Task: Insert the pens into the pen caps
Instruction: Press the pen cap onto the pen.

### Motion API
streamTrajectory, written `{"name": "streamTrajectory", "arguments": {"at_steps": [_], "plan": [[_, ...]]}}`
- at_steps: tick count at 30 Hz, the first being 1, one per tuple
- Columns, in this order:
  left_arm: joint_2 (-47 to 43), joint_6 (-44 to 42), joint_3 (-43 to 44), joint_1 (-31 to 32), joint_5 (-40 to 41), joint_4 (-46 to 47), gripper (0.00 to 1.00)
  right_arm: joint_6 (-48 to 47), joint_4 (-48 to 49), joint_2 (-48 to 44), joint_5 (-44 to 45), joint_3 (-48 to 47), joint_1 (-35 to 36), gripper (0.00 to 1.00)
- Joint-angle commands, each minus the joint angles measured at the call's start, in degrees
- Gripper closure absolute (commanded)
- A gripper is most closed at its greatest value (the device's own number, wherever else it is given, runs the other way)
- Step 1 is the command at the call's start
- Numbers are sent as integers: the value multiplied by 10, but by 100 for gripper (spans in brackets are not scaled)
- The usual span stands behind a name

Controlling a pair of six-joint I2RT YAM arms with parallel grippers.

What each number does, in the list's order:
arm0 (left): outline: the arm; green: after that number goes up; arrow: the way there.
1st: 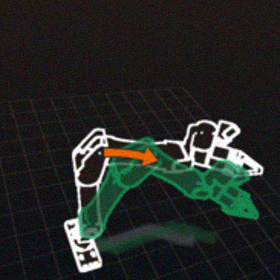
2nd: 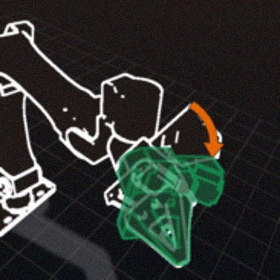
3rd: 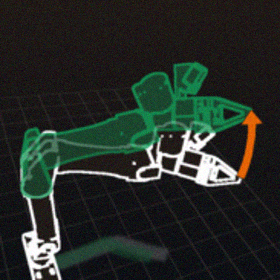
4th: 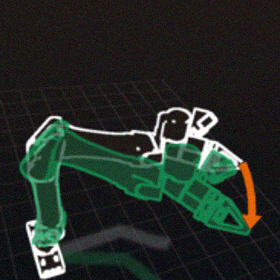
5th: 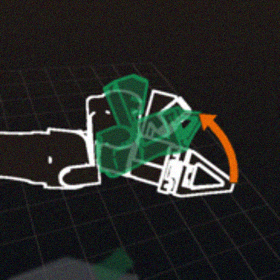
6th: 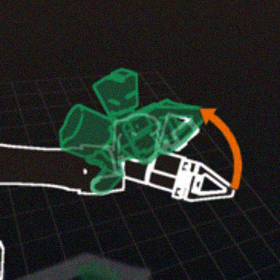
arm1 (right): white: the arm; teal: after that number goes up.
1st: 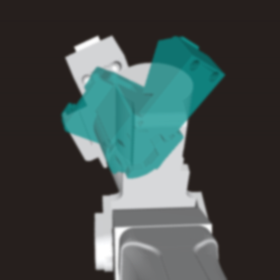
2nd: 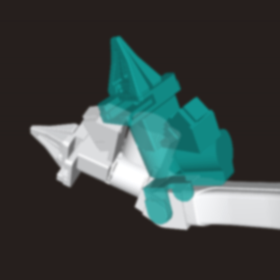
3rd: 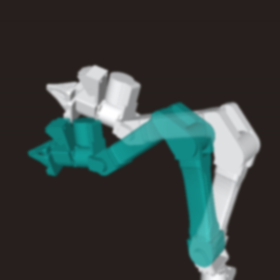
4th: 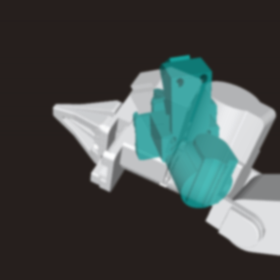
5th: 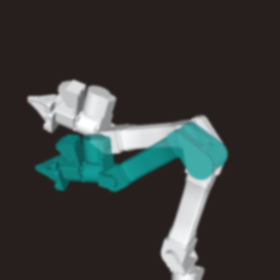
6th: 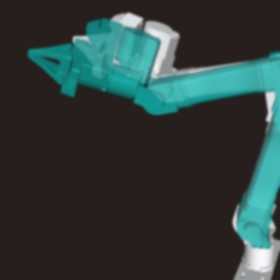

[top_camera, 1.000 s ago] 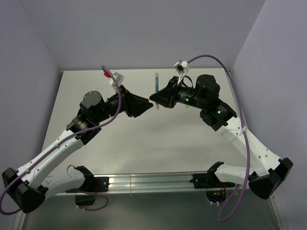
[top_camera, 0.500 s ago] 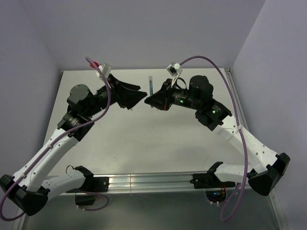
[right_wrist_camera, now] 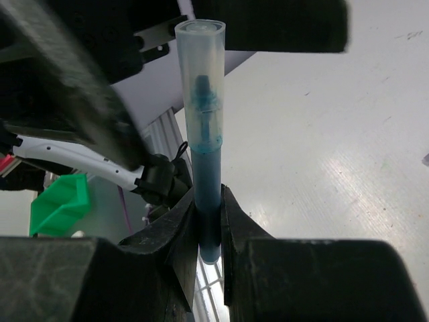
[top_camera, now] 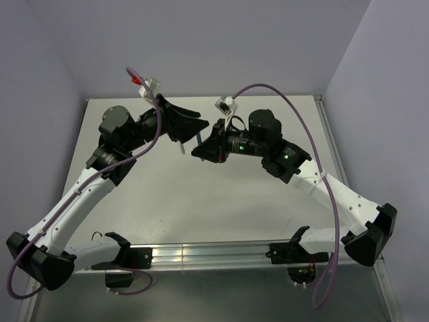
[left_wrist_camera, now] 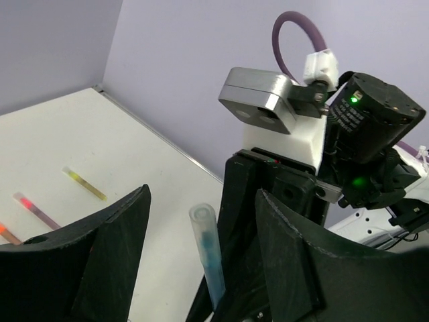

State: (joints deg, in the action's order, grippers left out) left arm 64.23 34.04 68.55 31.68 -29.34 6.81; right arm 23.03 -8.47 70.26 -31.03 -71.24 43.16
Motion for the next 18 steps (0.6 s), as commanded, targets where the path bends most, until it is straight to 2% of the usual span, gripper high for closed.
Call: {"name": "streamTrajectory", "arguments": {"at_steps": [1, 9, 12, 18], "plan": [[8, 8, 31, -3, -34, 30, 32, -13, 13, -1, 1, -33, 16, 100], [23, 23, 33, -7, -54, 43, 38, -23, 7, 8, 5, -40, 29, 100], [26, 25, 35, -7, -60, 40, 43, -27, 4, 11, 4, -43, 33, 100], [28, 32, 28, -9, -71, 42, 60, -32, -3, 19, 9, -50, 38, 100]]}}
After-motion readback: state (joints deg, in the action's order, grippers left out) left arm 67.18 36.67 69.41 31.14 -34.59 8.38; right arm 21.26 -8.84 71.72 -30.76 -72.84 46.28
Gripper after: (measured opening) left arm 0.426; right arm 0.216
